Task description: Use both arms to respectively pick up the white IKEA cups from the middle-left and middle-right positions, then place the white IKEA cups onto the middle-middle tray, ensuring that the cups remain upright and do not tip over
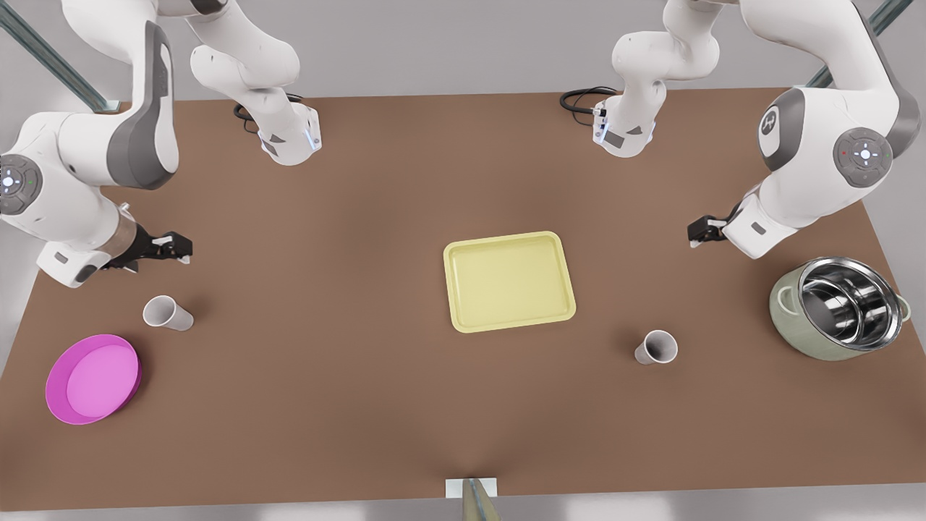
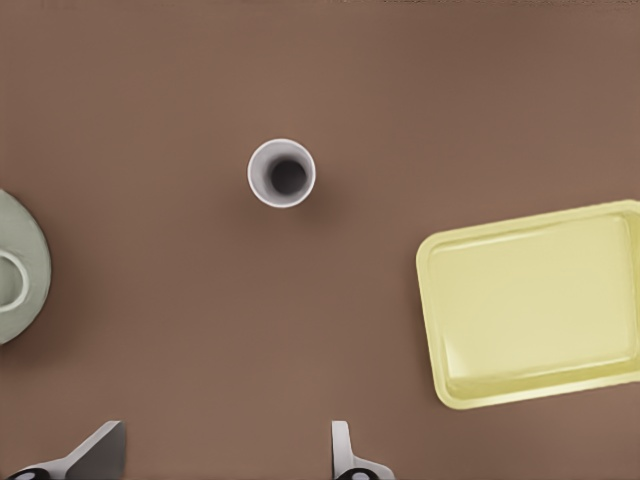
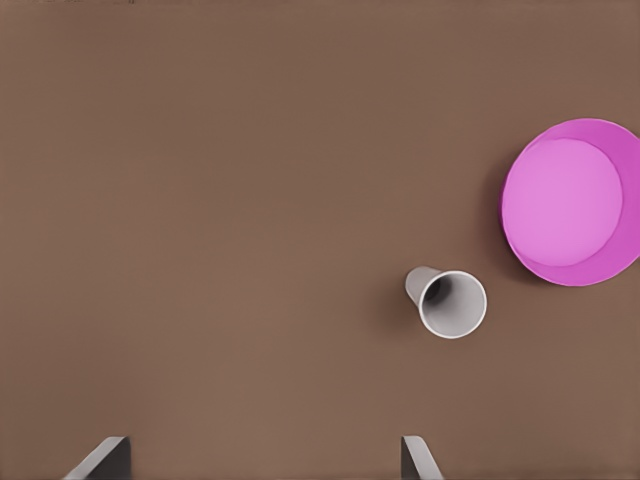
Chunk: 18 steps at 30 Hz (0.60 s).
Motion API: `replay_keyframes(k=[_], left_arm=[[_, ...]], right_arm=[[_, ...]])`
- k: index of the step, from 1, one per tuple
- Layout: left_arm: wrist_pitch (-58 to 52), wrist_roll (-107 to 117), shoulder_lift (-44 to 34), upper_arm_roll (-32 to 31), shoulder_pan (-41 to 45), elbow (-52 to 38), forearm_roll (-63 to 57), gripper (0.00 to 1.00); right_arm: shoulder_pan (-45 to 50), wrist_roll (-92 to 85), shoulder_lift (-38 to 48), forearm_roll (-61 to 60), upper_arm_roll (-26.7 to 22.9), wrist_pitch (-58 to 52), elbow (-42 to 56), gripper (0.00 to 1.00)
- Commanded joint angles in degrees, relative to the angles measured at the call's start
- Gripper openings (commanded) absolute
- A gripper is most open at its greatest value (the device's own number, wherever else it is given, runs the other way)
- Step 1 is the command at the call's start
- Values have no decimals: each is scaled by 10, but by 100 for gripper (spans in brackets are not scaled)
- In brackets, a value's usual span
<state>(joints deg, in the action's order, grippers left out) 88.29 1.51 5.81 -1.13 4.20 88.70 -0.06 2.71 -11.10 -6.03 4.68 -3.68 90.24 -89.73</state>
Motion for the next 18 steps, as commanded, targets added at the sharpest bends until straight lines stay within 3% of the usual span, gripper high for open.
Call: replay_keyframes(k=[1, 2, 5, 9, 13, 18], left_arm=[[7, 32, 2, 0, -1, 0, 0, 100], [14, 32, 3, 0, -1, 1, 1, 100], [92, 33, 102, 3, 0, -8, -6, 100], [265, 31, 261, 12, -13, -53, -5, 100], [304, 32, 293, 12, -21, -41, -3, 100], [325, 33, 308, 12, -22, -29, -2, 100]], right_arm=[[-1, 68, 0, 0, -1, 5, -1, 100], [-1, 68, -1, -1, -2, 5, -2, 100], [-4, 67, -28, 2, -7, 4, -1, 100], [-81, -41, -179, -5, -14, 29, 67, 100], [-175, -165, -272, -40, -14, 128, 69, 100], [-199, -176, -290, -41, -15, 210, 39, 100]])
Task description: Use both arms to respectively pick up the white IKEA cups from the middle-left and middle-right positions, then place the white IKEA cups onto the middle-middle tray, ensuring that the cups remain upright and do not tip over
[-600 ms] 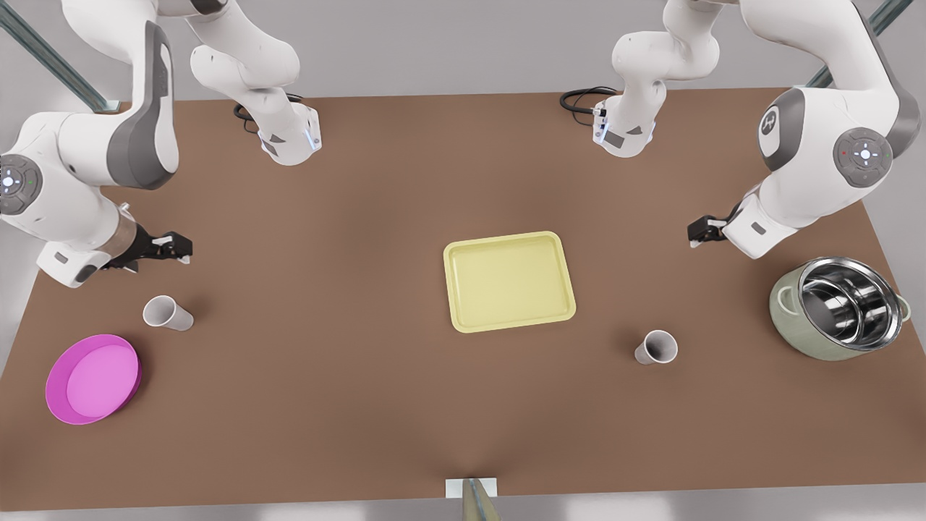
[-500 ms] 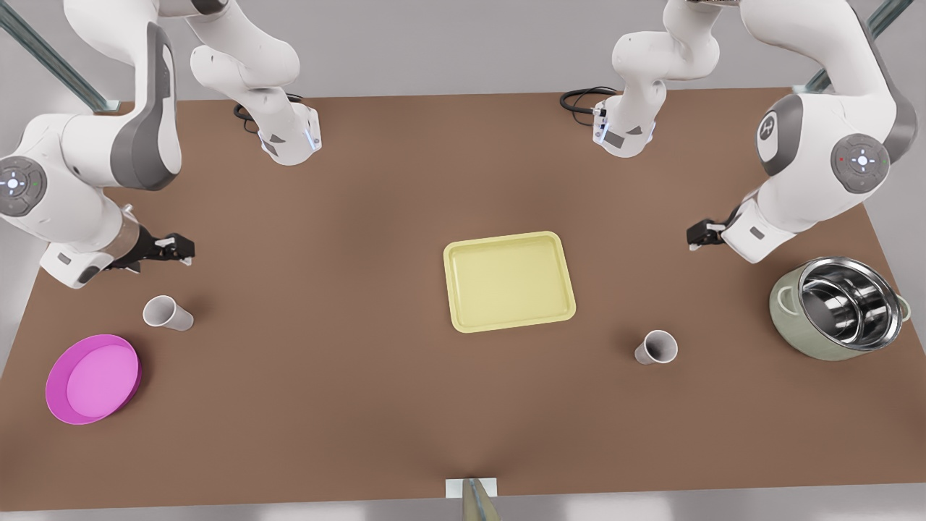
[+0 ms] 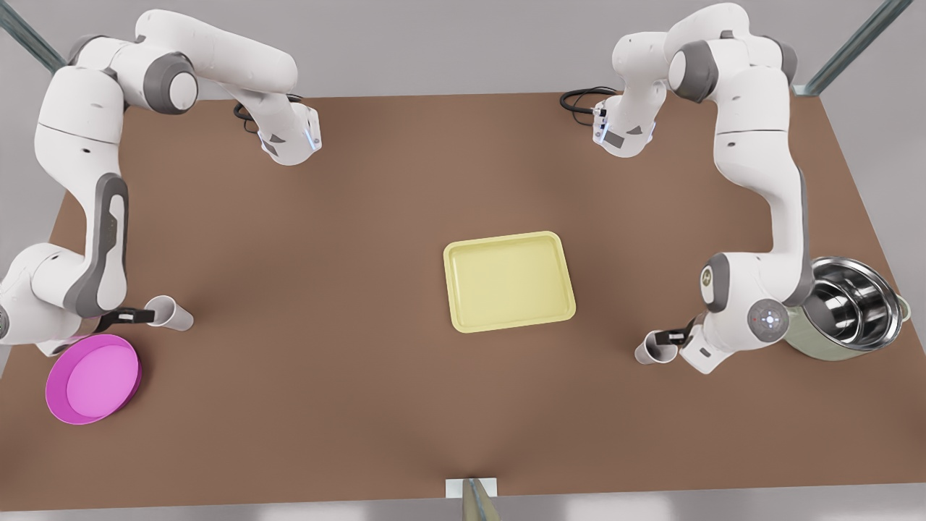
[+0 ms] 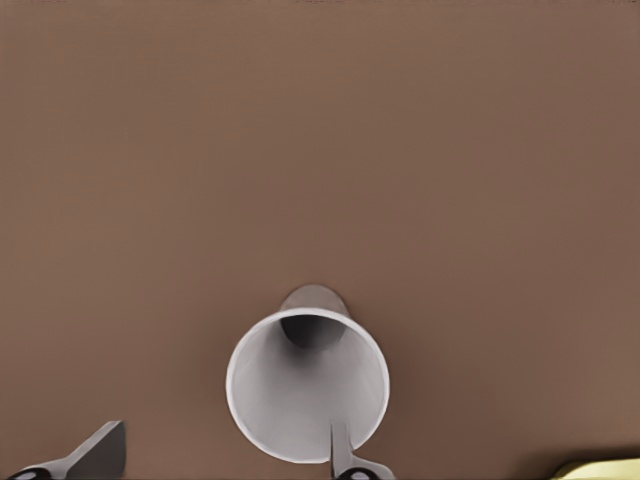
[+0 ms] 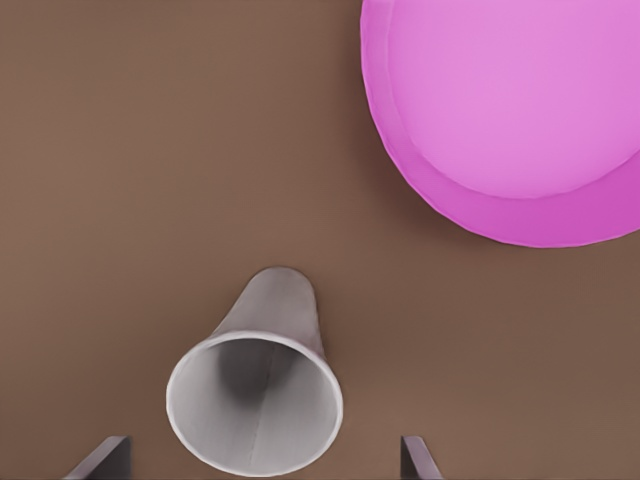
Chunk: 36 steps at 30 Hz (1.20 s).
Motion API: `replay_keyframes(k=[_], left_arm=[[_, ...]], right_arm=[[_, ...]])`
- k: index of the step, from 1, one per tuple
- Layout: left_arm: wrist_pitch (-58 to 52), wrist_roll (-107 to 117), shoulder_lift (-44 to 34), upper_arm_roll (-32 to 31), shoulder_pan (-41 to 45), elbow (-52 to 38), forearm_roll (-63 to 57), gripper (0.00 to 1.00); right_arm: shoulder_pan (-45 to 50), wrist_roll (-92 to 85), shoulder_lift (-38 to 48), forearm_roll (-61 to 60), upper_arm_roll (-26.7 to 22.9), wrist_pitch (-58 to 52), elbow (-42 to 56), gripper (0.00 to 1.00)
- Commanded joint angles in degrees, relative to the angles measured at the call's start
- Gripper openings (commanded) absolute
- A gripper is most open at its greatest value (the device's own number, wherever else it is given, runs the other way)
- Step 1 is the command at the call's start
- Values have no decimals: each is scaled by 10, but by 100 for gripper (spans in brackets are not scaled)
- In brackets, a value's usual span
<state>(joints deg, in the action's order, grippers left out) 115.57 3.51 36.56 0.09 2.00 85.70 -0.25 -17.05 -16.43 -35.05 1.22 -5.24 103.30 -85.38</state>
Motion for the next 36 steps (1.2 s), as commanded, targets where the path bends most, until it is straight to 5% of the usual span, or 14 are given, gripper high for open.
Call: replay_keyframes(k=[1, 7, 11, 15, 21, 24, 26, 28, 30, 34, 36], left_arm=[[52, 13, 8, 0, -1, 3, 0, 100], [95, 17, 29, 0, -7, 32, 1, 100], [94, 46, 30, 0, -7, 32, 3, 51], [91, 46, 29, -2, -7, 32, 37, 24], [41, 49, -18, -5, 3, 33, 38, 21], [-20, 82, -35, -43, 41, 28, 27, 23], [-31, 225, -43, -120, 49, 27, -27, 23], [-25, 330, -43, -176, 50, 32, -56, 23], [-25, 361, -43, -217, 45, 44, -54, 23], [53, 368, -85, -275, -1, 156, -51, 23], [95, 367, -86, -338, -70, 200, -56, 23]], right_arm=[[-3, -135, 5, -6, 1, 127, -29, 100], [-21, -157, 11, -7, 1, 194, -76, 100], [-34, -158, 31, -7, 1, 194, -124, 100], [-35, -163, 53, -7, 1, 194, -162, 100], [-35, -162, 29, -13, 1, 220, -161, 100], [-35, -162, 19, -14, 1, 226, -161, 100], [-36, -162, 16, -14, 1, 226, -161, 99], [-35, -163, 14, -13, 1, 226, -161, 84], [-33, -163, 15, -12, 1, 226, -161, 57], [-24, -164, 18, -10, 3, 225, -161, 26], [-21, -164, 21, -10, 5, 222, -161, 21]])
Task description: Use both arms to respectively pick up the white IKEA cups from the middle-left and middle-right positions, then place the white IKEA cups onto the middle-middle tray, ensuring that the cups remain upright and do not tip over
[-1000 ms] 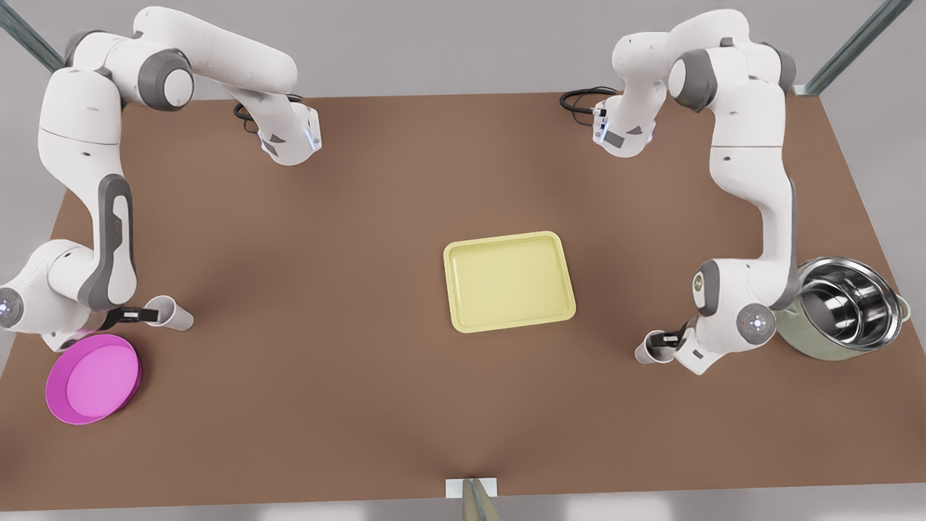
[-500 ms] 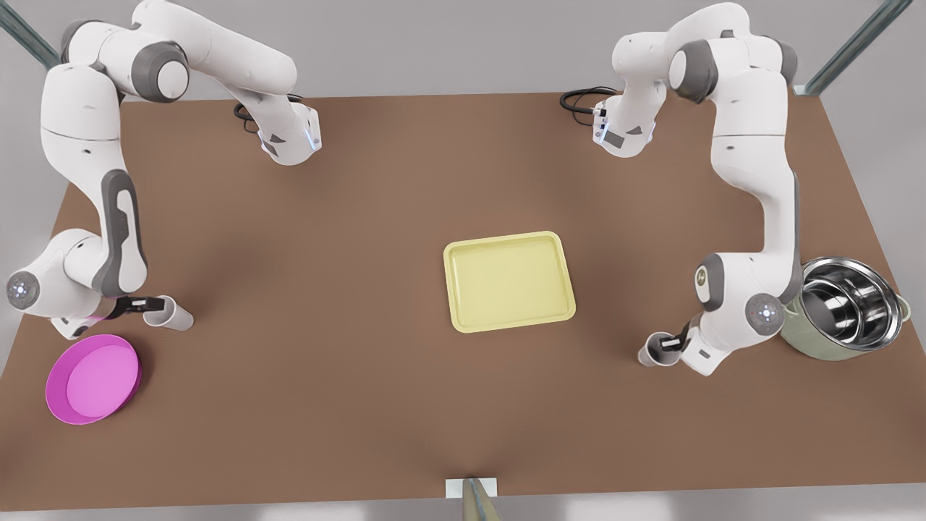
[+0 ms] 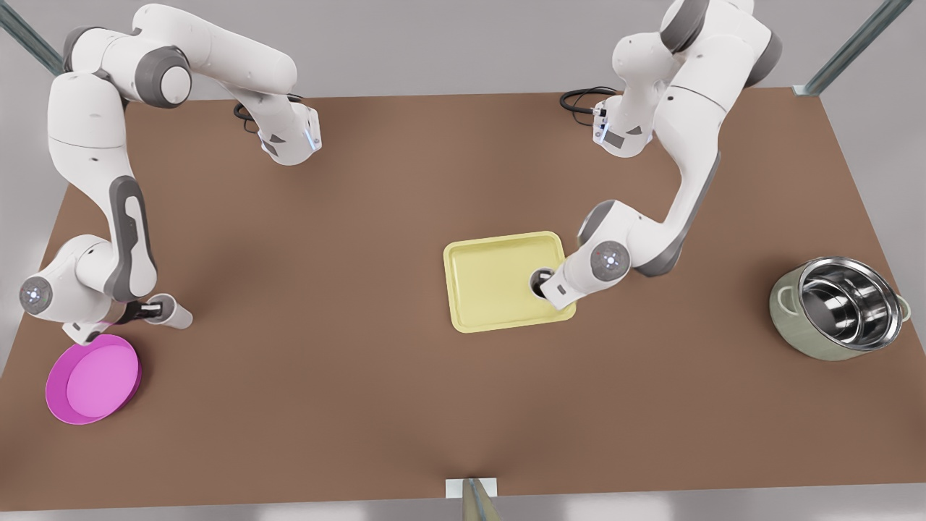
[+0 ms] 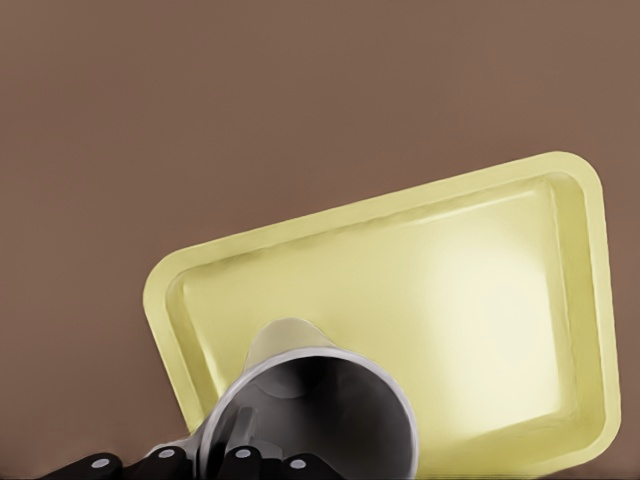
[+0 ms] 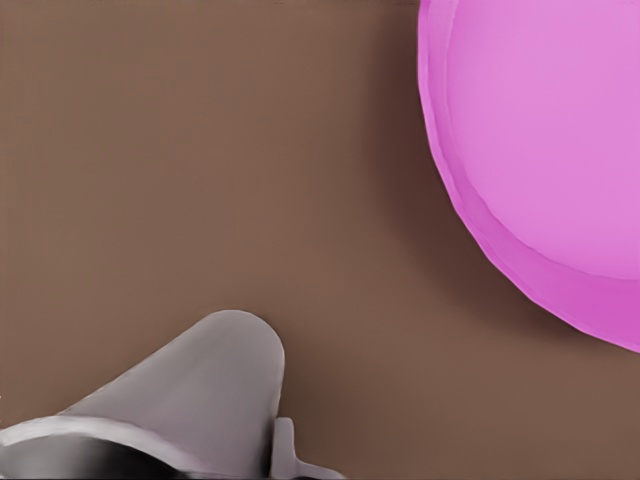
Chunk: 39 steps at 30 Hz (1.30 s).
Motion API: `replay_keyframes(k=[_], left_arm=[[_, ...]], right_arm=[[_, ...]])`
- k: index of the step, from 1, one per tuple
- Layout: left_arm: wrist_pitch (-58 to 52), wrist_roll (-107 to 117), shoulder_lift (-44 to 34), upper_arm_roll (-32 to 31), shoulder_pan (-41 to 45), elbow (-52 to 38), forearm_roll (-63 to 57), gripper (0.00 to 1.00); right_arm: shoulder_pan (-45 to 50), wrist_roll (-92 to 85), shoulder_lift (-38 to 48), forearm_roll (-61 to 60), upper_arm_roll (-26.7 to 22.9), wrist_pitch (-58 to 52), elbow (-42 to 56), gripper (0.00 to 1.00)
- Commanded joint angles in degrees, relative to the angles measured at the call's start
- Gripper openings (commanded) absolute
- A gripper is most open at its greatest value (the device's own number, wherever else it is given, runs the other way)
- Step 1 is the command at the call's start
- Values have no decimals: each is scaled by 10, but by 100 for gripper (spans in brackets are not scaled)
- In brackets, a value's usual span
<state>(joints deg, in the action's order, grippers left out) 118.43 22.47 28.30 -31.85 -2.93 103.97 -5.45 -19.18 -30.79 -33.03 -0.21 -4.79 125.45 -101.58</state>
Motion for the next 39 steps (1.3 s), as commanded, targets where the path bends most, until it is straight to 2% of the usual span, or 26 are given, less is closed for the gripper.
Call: replay_keyframes(k=[1, 2, 3, 5, 6, 9, 10, 12, 15, 17, 19, 22, 25, 26, 29, 31, 32, 33, 34, 35, 36, 37, 39], left_arm=[[75, 178, -4, -28, -32, 32, -4, 23], [81, 176, -4, -29, -37, 38, -4, 23], [108, 176, -3, -48, -57, 54, -4, 23], [148, 174, -3, -53, -67, 83, -10, 23], [167, 175, -3, -53, -67, 96, -21, 23], [171, 175, -3, -55, -67, 99, -22, 24], [172, 175, 0, -55, -67, 99, -32, 37], [177, 175, 3, -56, -72, 100, -34, 55], [202, 175, 3, -56, -77, 119, -36, 57], [203, 175, 3, -57, -77, 119, -35, 61], [203, 176, 3, -65, -85, 119, -35, 100], [196, 181, -13, -77, -96, 117, -32, 100], [142, 181, -29, -93, -111, 84, -32, 100], [81, 180, -37, -93, -125, 55, -34, 100], [-267, 177, -37, -110, -156, -189, -46, 100], [-350, 174, -37, -110, -159, -276, -78, 100], [-381, 82, -37, -109, -160, -296, -116, 100], [-412, -21, -43, -92, -154, -321, -140, 100], [-406, -150, -150, 191, 34, -278, -6, 100], [-424, -165, -179, 296, 120, -277, 18, 100], [-437, -165, -201, 297, 122, -272, 19, 100], [-445, -161, -190, 289, 115, -271, 20, 100], [-452, -158, -174, 289, 119, -274, 21, 100]], right_arm=[[8, -20, 6, 4, 1, -6, 1, 21], [17, -21, 11, 3, 10, -22, 2, 21], [17, -22, 17, 3, 43, -43, 10, 21], [17, -37, 23, -1, 141, -90, 34, 21], [40, -36, 19, 0, 161, -92, 49, 21], [168, 0, 12, -4, 161, -93, 82, 21], [196, 38, 3, -18, 162, -93, 94, 21], [248, 83, -20, -63, 161, -86, 123, 21], [314, 179, -37, -102, 161, -74, 143, 21], [350, 245, -50, -112, 161, -64, 160, 21], [389, 309, -78, -124, 161, -58, 197, 21], [437, 416, -116, -124, 161, -40, 248, 21], [481, 499, -129, -123, 158, -5, 251, 21], [495, 527, -136, -123, 157, 6, 259, 21], [527, 561, -167, -122, 153, 9, 285, 21], [528, 561, -176, -122, 153, 13, 286, 21], [528, 561, -178, -122, 153, 13, 286, 21], [532, 561, -180, -122, 153, 13, 285, 21], [532, 561, -185, -121, 153, 15, 285, 21], [533, 561, -185, -121, 153, 17, 285, 21], [532, 566, -184, -122, 153, 17, 285, 30], [533, 581, -184, -119, 153, 21, 281, 100], [533, 580, -182, -119, 153, 24, 281, 100]])
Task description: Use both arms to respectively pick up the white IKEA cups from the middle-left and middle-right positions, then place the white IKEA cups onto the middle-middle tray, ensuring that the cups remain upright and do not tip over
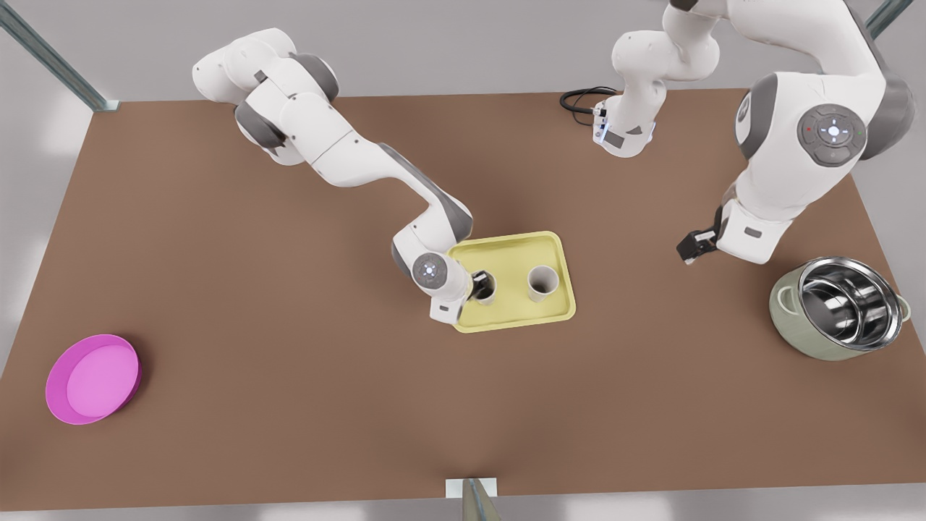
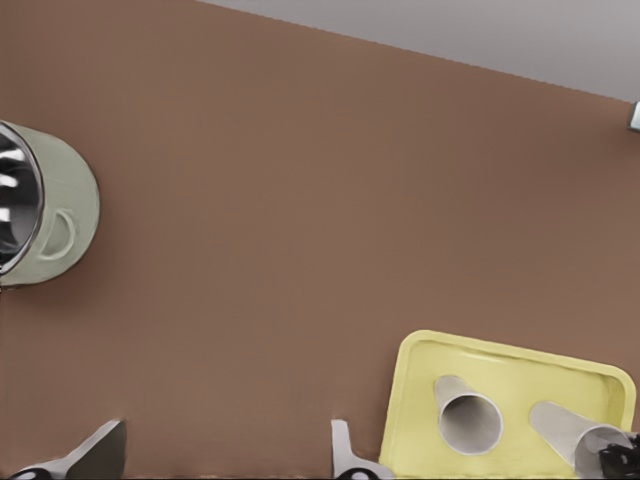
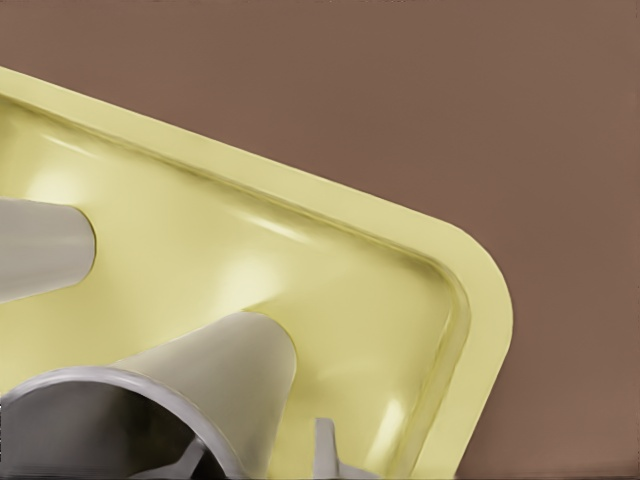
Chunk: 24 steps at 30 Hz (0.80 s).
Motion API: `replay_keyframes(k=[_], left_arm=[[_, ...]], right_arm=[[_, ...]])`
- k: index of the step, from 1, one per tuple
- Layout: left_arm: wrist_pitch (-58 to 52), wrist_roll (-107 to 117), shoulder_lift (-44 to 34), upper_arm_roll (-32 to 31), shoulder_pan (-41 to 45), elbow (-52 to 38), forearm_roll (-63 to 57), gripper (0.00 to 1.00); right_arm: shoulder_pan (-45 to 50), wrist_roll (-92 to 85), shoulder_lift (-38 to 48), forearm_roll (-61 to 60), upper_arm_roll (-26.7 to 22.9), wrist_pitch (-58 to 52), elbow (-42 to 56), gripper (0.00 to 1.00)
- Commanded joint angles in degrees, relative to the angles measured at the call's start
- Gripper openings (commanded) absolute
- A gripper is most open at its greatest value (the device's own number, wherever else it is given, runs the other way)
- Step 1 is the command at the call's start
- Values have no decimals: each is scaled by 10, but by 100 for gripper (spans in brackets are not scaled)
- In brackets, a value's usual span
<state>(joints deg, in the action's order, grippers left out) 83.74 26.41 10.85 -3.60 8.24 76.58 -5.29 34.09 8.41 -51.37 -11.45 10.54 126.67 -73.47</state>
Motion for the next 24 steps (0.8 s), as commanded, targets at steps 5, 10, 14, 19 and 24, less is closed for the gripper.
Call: replay_keyframes(k=[5, 10, 14, 19, 24], left_arm=[[-104, -200, 1, 6, 3, 0, 46, 100], [-105, -200, 1, 6, 2, 0, 48, 100], [-105, -199, 5, 6, 2, 0, 55, 100], [-105, -197, 6, 6, 2, 0, 55, 100], [-105, -197, 6, 6, 2, 1, 55, 100]], right_arm=[[0, 187, 7, -9, 1, 12, 3, 100], [4, 187, 18, -12, 2, 6, -6, 100], [-7, 188, 102, -25, 6, -59, -40, 100], [-224, 72, 135, 8, 0, -337, -34, 100], [-302, -42, 216, 210, -60, -354, -29, 100]])
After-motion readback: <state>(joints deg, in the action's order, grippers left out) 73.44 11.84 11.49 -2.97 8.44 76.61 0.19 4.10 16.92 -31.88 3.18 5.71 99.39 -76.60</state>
